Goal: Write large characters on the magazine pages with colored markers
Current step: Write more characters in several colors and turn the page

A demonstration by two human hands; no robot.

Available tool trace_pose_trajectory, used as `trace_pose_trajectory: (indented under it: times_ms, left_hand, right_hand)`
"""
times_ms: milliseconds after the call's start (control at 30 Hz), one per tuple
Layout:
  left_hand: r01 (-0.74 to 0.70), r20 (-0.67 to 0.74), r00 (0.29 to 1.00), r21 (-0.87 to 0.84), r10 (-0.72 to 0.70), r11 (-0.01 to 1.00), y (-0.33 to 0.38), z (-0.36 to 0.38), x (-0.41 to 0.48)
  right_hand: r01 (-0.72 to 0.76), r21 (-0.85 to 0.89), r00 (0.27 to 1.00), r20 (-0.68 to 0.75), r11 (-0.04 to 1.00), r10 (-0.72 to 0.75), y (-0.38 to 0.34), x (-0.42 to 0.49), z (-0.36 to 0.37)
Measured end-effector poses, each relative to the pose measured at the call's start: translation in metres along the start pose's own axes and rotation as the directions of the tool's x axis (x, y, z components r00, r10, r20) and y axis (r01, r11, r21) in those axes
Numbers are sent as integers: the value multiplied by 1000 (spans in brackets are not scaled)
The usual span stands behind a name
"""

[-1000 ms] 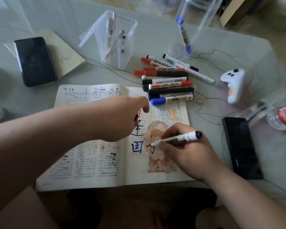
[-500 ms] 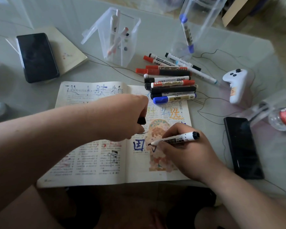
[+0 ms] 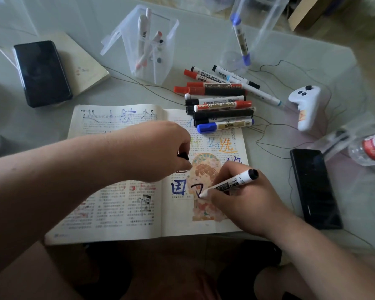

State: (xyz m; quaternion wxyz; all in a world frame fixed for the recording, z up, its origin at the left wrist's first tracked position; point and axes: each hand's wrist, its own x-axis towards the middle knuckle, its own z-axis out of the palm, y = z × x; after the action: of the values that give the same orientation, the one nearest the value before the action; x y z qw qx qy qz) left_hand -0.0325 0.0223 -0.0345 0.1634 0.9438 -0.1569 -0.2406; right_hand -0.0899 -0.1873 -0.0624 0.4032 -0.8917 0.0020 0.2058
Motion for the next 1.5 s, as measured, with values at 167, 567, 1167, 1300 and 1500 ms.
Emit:
trace_pose_trajectory:
  times_ms: [167, 567, 1167, 1300, 1500]
  left_hand:
    - [4, 29, 1000, 19, -5, 1000, 1, 0, -2]
    - [27, 66, 997, 88, -32, 996, 0, 2, -4]
    - [33, 62, 997, 91, -39, 995, -1, 3, -5]
    - [33, 68, 997, 89, -40, 996, 0, 3, -5]
    - [27, 49, 998, 73, -30, 997, -1, 6, -5]
  right_hand:
    - [39, 13, 999, -2, 999, -39, 0, 0, 0]
    - [142, 131, 982, -147, 981, -122, 2, -2, 4]
    - [56, 4, 997, 53, 998, -56, -3, -3, 6]
    - [95, 136, 995, -36, 986, -91, -3, -1, -1]
    - [84, 83, 995, -54, 993, -80, 3, 1, 0]
